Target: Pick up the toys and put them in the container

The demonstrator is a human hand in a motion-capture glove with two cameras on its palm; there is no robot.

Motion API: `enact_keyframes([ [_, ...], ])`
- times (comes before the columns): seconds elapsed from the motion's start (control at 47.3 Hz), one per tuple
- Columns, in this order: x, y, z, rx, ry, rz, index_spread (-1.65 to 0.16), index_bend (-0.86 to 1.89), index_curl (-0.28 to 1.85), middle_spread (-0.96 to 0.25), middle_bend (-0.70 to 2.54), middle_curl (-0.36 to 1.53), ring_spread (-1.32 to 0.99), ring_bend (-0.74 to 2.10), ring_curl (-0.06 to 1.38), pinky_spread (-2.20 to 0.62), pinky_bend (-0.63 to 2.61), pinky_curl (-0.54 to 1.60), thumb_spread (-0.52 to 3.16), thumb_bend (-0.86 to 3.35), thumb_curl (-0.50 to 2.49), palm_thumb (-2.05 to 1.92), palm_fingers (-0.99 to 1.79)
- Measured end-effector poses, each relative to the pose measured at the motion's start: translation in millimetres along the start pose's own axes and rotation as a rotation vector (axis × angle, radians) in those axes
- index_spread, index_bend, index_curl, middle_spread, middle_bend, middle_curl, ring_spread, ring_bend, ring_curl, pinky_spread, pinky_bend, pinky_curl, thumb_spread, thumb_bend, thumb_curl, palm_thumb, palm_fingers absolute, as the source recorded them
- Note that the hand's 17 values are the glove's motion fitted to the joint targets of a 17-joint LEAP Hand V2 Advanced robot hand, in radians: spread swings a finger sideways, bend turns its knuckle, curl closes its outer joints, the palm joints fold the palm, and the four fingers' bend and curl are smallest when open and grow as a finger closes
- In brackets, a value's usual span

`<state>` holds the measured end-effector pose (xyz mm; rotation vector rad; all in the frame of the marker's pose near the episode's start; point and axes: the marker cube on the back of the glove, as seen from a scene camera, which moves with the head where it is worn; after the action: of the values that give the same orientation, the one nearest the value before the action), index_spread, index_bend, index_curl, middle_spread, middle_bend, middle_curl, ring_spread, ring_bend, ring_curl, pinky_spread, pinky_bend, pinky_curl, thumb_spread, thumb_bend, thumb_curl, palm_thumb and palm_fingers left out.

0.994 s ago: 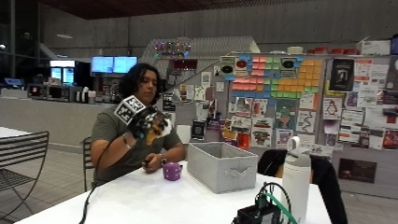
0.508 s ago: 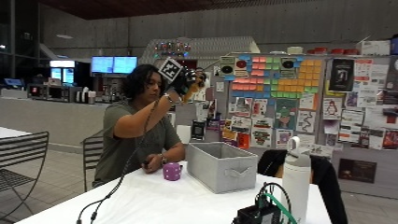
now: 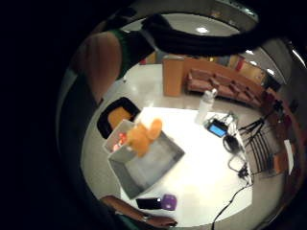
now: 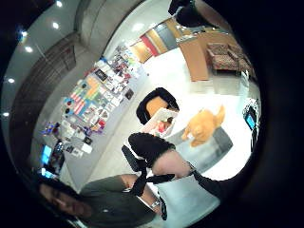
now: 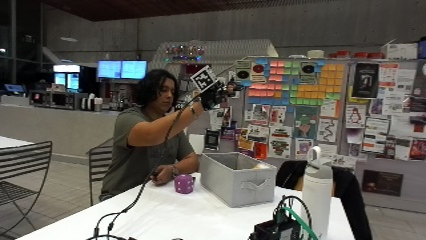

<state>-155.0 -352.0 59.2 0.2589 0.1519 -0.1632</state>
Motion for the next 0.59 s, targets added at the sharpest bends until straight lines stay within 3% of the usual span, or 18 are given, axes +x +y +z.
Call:
enact_keyframes([
  [0.063, 7, 20, -1, -0.05, -0.005, -0.022, -0.49, 0.24, 0.61, -0.15, 0.21, 0.41, -0.14, 0.25, 0.24, 0.0, 0.79, 0.33, 1.0, -0.07, 0.46, -0.06, 0.08],
  [0.148, 22, 51, 5, -0.12, 0.069, 0.067, -0.48, 0.21, 0.59, -0.15, 0.22, 0.41, -0.14, 0.3, 0.25, 0.01, 0.75, 0.31, 1.0, -0.07, 0.43, -0.06, 0.16],
  [0.233, 30, 101, 14, -0.171, 0.066, 0.009, -0.47, 0.18, 0.57, -0.15, 0.21, 0.41, -0.15, 0.4, 0.28, 0.02, 0.73, 0.31, 1.0, -0.06, 0.4, -0.06, 0.24],
  [0.317, 31, 149, 32, -0.187, 0.101, 0.055, -0.47, 0.15, 0.55, -0.18, 0.26, 0.43, -0.17, 0.47, 0.3, 0.01, 0.72, 0.3, 1.02, -0.06, 0.38, -0.06, 0.34],
  [0.444, 41, 242, 84, -0.283, 0.069, -0.107, -0.45, 0.21, 0.54, -0.27, 0.48, 0.51, -0.26, 0.62, 0.33, -0.07, 0.61, 0.27, 1.05, -0.05, 0.36, -0.04, 0.69],
  [0.55, 50, 291, 132, -0.43, 0.002, 0.116, -0.44, 0.26, 0.58, -0.31, 0.52, 0.54, -0.31, 0.65, 0.36, -0.13, 0.59, 0.28, 1.08, -0.04, 0.34, -0.03, 0.7],
  [0.592, 49, 312, 152, -0.498, -0.015, 0.101, -0.44, 0.31, 0.61, -0.32, 0.5, 0.55, -0.32, 0.6, 0.35, -0.13, 0.6, 0.29, 1.1, -0.03, 0.34, -0.03, 0.62],
])
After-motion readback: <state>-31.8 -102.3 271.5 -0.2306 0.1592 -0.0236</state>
